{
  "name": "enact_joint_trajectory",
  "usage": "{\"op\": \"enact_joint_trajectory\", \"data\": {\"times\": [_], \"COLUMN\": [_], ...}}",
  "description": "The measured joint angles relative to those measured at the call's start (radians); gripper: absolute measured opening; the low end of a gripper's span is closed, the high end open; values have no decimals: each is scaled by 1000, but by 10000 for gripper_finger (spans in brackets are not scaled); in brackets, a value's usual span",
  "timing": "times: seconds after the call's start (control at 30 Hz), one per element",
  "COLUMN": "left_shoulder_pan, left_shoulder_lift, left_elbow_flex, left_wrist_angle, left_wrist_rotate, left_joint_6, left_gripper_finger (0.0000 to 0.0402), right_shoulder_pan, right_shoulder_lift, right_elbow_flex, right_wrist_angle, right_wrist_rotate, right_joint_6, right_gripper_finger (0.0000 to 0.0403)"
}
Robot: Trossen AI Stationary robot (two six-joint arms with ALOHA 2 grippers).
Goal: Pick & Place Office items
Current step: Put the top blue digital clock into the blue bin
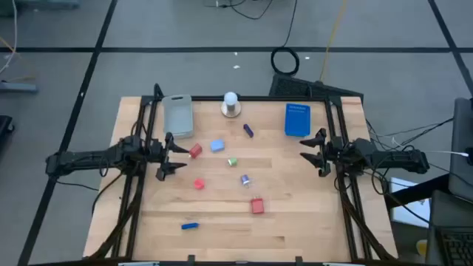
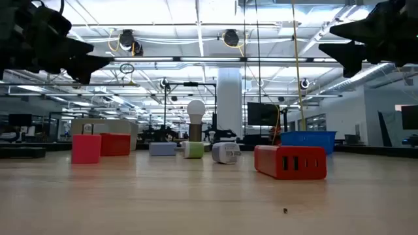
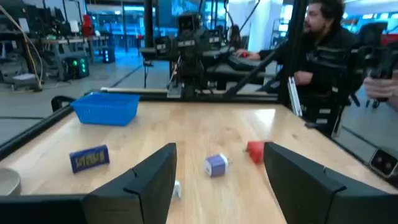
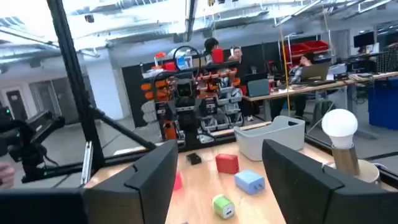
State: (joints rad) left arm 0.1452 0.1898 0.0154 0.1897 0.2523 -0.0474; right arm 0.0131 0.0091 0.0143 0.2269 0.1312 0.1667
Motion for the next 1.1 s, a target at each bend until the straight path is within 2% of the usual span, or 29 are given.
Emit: {"op": "enact_joint_trajectory", "data": {"times": [0.13, 0.27, 0.4, 0.67, 0.87, 1.1], "left_shoulder_pan": [0, 0, 0, 0, 0, 0], "left_shoulder_lift": [0, 0, 0, 0, 0, 0], "left_elbow_flex": [0, 0, 0, 1, 1, 1], "left_wrist_angle": [53, 102, 122, 63, 39, 38], "left_wrist_rotate": [0, -1, -63, -165, -148, -152], "left_joint_6": [-37, -30, -31, 14, 46, 53], "left_gripper_finger": [244, 244, 244, 244, 244, 244], "right_shoulder_pan": [0, 0, 0, 0, -1, -6], "right_shoulder_lift": [21, 72, 150, 404, 629, 861], "right_elbow_flex": [1, 25, 74, 229, 379, 594], "right_wrist_angle": [2, 1, -2, -3, -7, -112], "right_wrist_rotate": [98, 107, 107, 133, 210, 241], "right_joint_6": [18, -12, -15, -67, -105, -112], "right_gripper_finger": [226, 226, 226, 226, 226, 226]}}
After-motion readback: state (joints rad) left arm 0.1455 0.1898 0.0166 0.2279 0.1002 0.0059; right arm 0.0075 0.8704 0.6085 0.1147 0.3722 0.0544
